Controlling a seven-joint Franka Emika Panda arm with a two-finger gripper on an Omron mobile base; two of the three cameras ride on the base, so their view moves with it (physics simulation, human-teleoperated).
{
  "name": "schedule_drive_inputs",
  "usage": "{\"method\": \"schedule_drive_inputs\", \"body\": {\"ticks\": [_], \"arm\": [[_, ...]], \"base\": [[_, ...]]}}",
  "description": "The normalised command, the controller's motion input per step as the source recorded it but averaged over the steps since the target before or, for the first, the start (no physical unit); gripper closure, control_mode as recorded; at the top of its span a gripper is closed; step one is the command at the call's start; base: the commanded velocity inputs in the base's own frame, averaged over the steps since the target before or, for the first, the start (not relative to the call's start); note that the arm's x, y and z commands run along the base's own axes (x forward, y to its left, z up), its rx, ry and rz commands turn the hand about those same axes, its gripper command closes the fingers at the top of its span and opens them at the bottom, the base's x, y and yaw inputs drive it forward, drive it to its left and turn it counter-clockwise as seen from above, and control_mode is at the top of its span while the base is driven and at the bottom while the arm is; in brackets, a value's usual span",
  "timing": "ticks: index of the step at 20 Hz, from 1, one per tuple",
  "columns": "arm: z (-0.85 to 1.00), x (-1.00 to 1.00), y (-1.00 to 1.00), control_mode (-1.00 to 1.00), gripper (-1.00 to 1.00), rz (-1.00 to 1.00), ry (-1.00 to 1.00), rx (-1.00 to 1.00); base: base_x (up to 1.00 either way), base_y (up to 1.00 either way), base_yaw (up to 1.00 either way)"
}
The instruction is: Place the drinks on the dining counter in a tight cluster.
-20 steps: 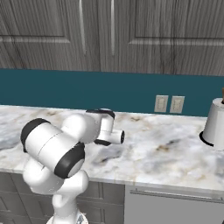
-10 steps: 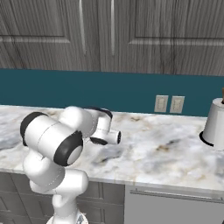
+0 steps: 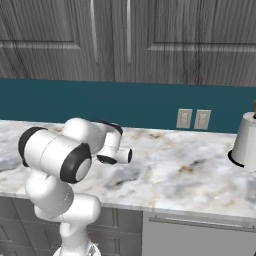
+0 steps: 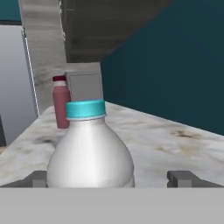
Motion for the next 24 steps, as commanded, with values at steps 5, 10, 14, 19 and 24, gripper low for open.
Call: {"method": "schedule_drive_inputs", "body": {"ticks": [5,10,14,19,24], "arm": [[0.0,0.0,0.17,-1.0,1.0,0.0,0.0,0.0],[0.07,-0.06,0.0,-1.0,1.0,0.0,0.0,0.0],[0.32,-0.27,0.0,-1.0,1.0,0.0,-0.01,0.01],[0.37,-0.23,0.0,-1.0,1.0,0.02,0.0,0.07],[0.37,-0.21,-0.02,-1.0,1.0,0.04,0.03,0.12]], "base": [[0.0,0.0,0.0],[0.0,0.0,0.0],[0.0,0.0,0.0],[0.0,0.0,0.0],[0.0,0.0,0.0]]}}
